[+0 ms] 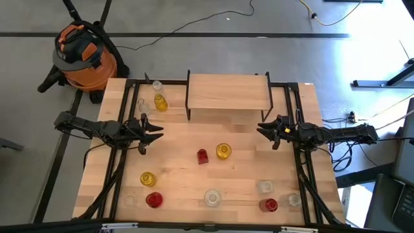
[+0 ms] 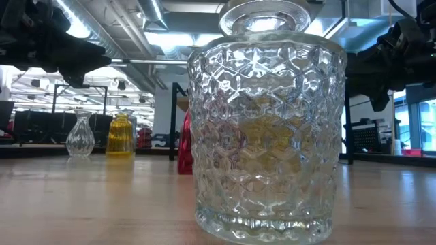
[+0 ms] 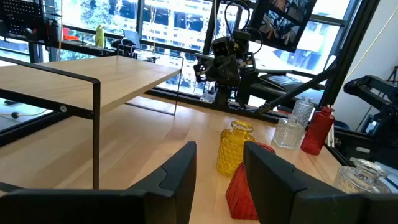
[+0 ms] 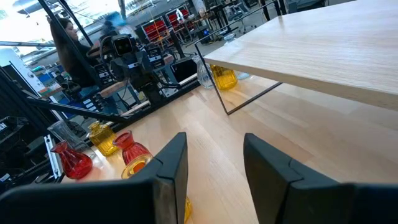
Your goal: Sort vases onto shelf
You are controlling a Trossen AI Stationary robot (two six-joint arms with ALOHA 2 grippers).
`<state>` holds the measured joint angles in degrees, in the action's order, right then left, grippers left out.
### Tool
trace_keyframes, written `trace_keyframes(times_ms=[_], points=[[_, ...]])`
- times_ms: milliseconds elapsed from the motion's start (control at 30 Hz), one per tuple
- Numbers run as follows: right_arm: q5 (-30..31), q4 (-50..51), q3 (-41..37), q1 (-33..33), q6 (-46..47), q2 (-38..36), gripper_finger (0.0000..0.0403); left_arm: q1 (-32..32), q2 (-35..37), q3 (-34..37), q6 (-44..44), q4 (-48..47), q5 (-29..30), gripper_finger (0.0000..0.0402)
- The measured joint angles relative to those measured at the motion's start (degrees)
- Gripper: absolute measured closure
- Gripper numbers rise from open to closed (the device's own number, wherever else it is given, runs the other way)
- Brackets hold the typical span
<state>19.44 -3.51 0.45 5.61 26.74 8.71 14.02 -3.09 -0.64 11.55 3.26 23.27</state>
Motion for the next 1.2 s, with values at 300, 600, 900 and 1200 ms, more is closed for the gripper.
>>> trace_keyframes(times_ms=[300,600,900,1200], points=[[0.0,-0.1,0.0,0.0,1.5,0.0,0.0286,0.0,0.0,0.0,0.0,0.0,0.0,0.0276],[0.7,-6.6,-0.1,0.0,5.3,0.0,0.0286,0.0,0.0,0.0,0.0,0.0,0.0,0.0276],[12.9,-18.4,-0.1,0.0,29.6,0.0,0.0286,0.0,0.0,0.0,0.0,0.0,0.0,0.0276],[14.1,-35.1,-0.1,0.0,31.5,0.0,0.0286,0.0,0.0,0.0,-0.1,0.0,0.0,0.0276]])
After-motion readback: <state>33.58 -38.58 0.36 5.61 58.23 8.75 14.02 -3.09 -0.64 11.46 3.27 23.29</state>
